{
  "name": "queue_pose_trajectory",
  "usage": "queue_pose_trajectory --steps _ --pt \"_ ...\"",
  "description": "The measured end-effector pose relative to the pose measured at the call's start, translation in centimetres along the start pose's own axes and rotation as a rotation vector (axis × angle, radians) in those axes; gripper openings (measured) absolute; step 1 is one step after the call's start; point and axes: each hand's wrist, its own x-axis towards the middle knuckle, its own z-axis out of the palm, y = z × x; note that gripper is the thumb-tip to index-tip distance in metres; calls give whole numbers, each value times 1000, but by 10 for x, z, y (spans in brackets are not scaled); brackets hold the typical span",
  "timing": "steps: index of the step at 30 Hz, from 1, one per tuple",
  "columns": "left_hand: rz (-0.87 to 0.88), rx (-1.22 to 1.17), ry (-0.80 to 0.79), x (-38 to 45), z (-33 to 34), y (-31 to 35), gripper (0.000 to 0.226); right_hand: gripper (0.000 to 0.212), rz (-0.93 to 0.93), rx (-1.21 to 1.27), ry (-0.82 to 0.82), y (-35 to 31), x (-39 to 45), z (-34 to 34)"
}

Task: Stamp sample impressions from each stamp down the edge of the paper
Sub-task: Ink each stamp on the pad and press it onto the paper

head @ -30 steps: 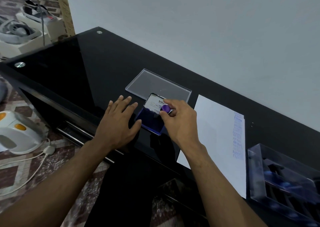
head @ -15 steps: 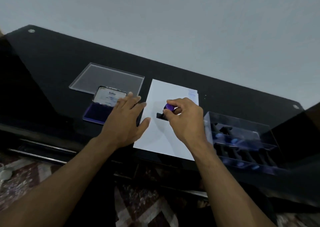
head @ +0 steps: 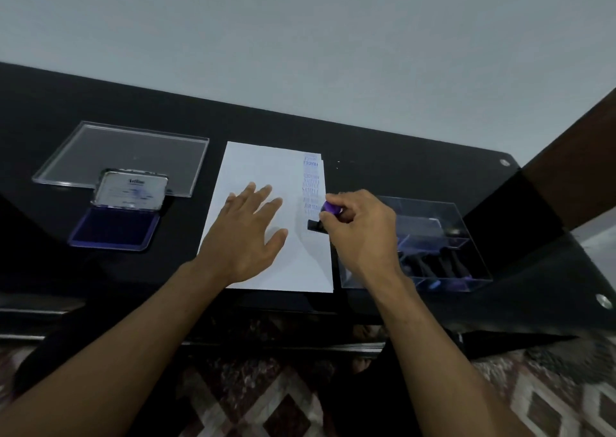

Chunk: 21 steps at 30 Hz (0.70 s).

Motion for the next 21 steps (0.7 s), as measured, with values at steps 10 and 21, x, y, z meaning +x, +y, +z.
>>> queue_pose_trajectory --steps 10,21 --pt "13 91 -72 8 17 -6 77 23 -30 -31 -58 8 -1 2" --pt "12 124 -70 7 20 -7 75 30 -18 -86 -132 8 1 10"
